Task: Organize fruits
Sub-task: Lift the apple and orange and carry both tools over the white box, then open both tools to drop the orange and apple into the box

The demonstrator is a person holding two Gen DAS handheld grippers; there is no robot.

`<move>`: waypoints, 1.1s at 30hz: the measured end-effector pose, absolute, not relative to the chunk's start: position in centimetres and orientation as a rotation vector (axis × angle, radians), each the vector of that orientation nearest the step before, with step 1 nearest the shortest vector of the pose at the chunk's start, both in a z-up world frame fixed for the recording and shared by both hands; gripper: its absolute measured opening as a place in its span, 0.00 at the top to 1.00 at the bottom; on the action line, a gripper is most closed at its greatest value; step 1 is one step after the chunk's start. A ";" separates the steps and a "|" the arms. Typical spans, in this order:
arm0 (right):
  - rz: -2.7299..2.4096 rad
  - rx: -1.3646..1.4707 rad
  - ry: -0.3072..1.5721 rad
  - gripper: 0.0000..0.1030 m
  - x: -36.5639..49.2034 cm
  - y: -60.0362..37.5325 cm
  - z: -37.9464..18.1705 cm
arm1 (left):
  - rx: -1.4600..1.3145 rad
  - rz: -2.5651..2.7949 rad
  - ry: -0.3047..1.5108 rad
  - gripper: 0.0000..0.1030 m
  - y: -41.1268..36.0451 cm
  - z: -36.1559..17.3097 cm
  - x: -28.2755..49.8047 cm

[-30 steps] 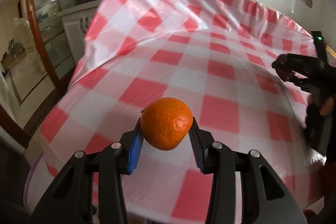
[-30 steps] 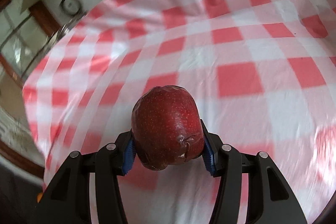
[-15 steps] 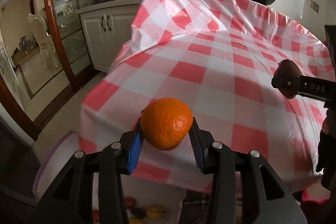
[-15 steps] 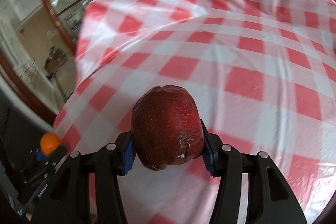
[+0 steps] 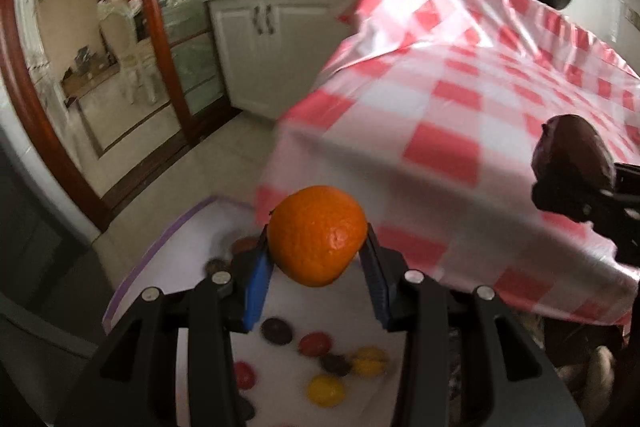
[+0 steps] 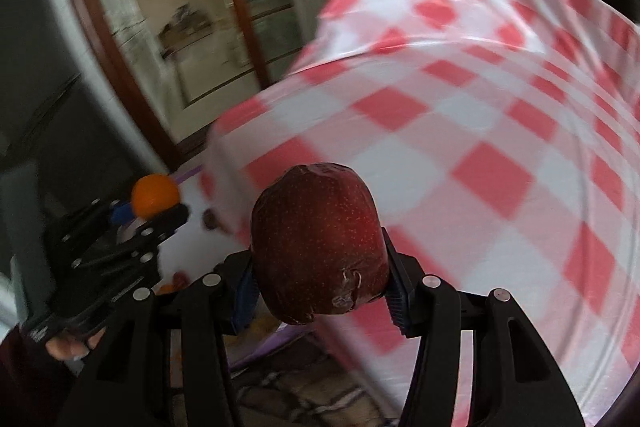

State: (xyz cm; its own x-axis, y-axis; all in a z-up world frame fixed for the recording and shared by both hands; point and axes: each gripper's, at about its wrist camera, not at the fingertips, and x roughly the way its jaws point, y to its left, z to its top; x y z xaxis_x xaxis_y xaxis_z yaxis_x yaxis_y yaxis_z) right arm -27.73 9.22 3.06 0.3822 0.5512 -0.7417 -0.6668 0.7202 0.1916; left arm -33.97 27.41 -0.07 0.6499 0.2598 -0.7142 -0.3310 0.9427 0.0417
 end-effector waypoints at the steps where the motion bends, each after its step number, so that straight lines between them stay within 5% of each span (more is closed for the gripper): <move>1: 0.812 -0.162 0.885 0.50 -28.4 9.9 2.9 | -0.104 0.348 0.803 0.59 27.9 -0.4 -34.4; 33: 1.138 -0.869 1.132 0.49 -38.3 26.4 -12.8 | -0.317 0.564 1.166 0.58 37.7 -14.4 -39.7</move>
State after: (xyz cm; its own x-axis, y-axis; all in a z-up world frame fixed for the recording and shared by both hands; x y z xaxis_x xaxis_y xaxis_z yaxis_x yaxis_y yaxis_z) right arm -38.34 26.37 -12.76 0.0315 0.2339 -0.9717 -0.9729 0.2298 0.0238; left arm -39.70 37.73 -14.42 0.2781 0.2517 -0.9270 -0.5697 0.8202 0.0518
